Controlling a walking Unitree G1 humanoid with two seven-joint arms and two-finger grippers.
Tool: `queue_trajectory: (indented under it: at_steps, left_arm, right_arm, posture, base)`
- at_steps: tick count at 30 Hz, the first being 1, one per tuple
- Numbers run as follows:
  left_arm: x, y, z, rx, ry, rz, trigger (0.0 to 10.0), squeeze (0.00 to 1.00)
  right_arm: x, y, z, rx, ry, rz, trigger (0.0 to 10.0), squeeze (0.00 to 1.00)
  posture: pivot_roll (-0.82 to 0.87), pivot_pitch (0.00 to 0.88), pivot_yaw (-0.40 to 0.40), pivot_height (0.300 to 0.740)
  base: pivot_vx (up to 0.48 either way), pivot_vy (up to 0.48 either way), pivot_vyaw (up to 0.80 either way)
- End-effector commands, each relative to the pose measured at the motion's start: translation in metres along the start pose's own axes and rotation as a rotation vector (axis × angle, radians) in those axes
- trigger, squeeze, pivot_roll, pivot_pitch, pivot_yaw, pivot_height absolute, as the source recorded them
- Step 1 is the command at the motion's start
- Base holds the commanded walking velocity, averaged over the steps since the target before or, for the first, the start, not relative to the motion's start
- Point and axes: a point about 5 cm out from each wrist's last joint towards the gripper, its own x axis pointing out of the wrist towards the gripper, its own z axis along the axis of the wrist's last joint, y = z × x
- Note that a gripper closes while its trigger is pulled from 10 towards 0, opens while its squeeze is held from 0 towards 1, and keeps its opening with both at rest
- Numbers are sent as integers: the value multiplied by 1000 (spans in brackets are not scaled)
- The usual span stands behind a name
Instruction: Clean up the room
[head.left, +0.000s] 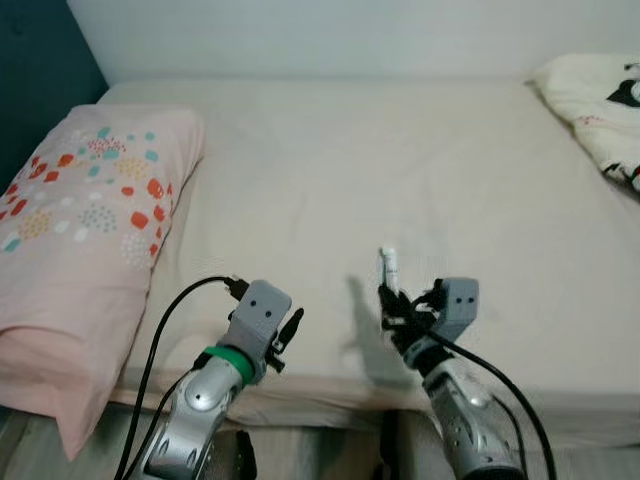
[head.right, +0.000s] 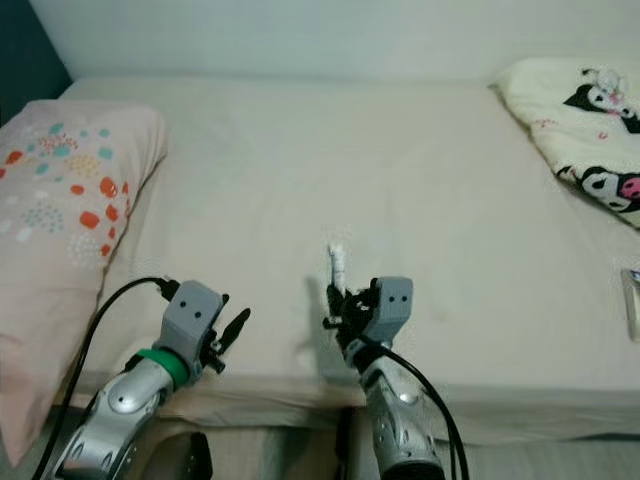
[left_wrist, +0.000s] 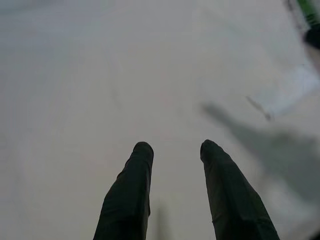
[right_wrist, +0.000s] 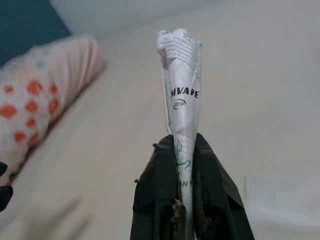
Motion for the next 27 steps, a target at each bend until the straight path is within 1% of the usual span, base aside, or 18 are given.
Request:
queue_trajectory:
  at_steps: [1, 2, 3, 10, 13, 15, 16, 21, 24, 27]
  left_arm:
    - [-1, 1, -1, -21, 4, 11, 10000, 0]
    - [0, 2, 2, -25, -8, 17, 10000, 0]
    - [3, 4, 5, -30, -17, 20, 10000, 0]
    - [6, 5, 9, -43, -33, 17, 10000, 0]
    - [8, 6, 12, -95, -54, 24, 10000, 0]
    - [8, 6, 12, -95, -54, 24, 10000, 0]
    - [7, 6, 11, -121, -57, 26, 10000, 0]
    - [8, 2, 9, -132, -49, 26, 10000, 0]
    - [9, 1, 10, -135, -50, 26, 10000, 0]
    - [13, -3, 11, -142, -51, 16, 10000, 0]
  right_arm:
    - [-4, 0, 0, -15, 3, -13, 0, 0]
    - [-3, 0, 5, -25, -17, -18, 2078, 0]
    - [-3, 1, 11, -42, -38, -20, 10000, 0]
    - [-2, 4, 22, -98, -79, -27, 10000, 0]
    - [-2, 8, 31, -152, -107, -62, 10000, 0]
    - [-2, 8, 31, -152, -107, -62, 10000, 0]
    - [-3, 9, 34, -197, -120, -63, 10000, 0]
    - [-1, 8, 39, -218, -138, -87, 10000, 0]
    - [0, 8, 39, -215, -135, -89, 10000, 0]
    - [-1, 8, 36, -226, -119, -95, 10000, 0]
  posture:
    - [-122, 139, 61, 605]
    - [-125, 130, 62, 605]
    - [-130, 119, 65, 605]
    - [-138, 101, 67, 605]
    - [-143, 86, 60, 605]
    - [-143, 86, 60, 605]
    - [-148, 78, 58, 605]
    - [-150, 59, 54, 620]
    - [-150, 59, 54, 625]
    - [-145, 50, 58, 645]
  base:
    - [0, 0, 0]
    - [0, 0, 0]
    - [0, 0, 0]
    - [0, 0, 0]
    - [0, 0, 0]
    - [0, 0, 0]
    - [0, 0, 0]
    - [0, 0, 0]
    - [0, 0, 0]
    - [0, 0, 0]
